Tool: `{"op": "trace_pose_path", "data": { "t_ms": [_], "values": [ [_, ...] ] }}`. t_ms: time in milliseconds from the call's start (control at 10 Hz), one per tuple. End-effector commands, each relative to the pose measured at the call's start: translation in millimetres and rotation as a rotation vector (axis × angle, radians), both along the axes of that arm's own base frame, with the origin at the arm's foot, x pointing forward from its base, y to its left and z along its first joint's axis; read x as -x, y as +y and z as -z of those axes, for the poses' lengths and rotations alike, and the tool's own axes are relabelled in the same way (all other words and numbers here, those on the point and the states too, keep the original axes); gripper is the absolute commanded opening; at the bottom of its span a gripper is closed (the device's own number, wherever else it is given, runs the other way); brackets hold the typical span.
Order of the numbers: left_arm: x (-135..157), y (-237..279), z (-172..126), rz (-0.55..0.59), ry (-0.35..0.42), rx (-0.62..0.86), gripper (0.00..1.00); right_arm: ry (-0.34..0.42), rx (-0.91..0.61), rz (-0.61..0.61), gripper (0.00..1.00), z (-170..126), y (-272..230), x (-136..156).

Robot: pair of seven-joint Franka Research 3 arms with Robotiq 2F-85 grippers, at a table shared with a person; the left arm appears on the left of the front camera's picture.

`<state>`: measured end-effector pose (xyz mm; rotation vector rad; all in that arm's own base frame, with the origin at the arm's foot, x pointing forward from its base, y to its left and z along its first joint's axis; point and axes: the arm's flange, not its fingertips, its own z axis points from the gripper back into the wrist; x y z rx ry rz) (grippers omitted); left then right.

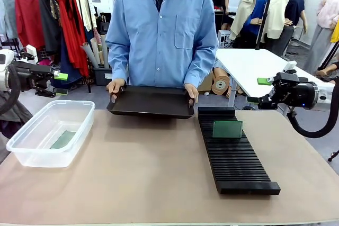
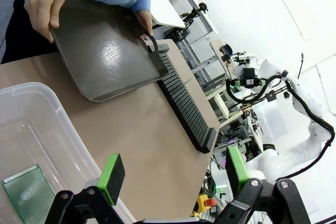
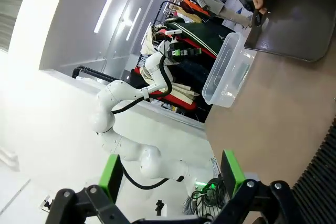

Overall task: Sort PCBs into racks and boxes based on the side picked up.
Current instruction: If the short side of the Blank PCB is picked up, insert it into the PCB Rack ; if the long side is picked up, place it in the Organizing box.

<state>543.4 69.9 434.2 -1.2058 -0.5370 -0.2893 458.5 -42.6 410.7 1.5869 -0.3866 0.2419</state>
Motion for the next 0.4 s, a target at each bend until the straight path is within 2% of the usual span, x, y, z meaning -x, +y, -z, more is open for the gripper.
{"op": "trace_pose_path", "data": {
  "t_ms": [0, 300],
  "values": [
    [0.8, 0.5, -1.0, 0.002, -0.002, -0.007, 1.00, -0.022, 0.001, -0.005, 1.00, -1.7, 1.4, 1.3],
    [0.8, 0.5, -1.0, 0.002, -0.002, -0.007, 1.00, -0.022, 0.001, -0.005, 1.00, -1.7, 1.4, 1.3]
  ]
}}
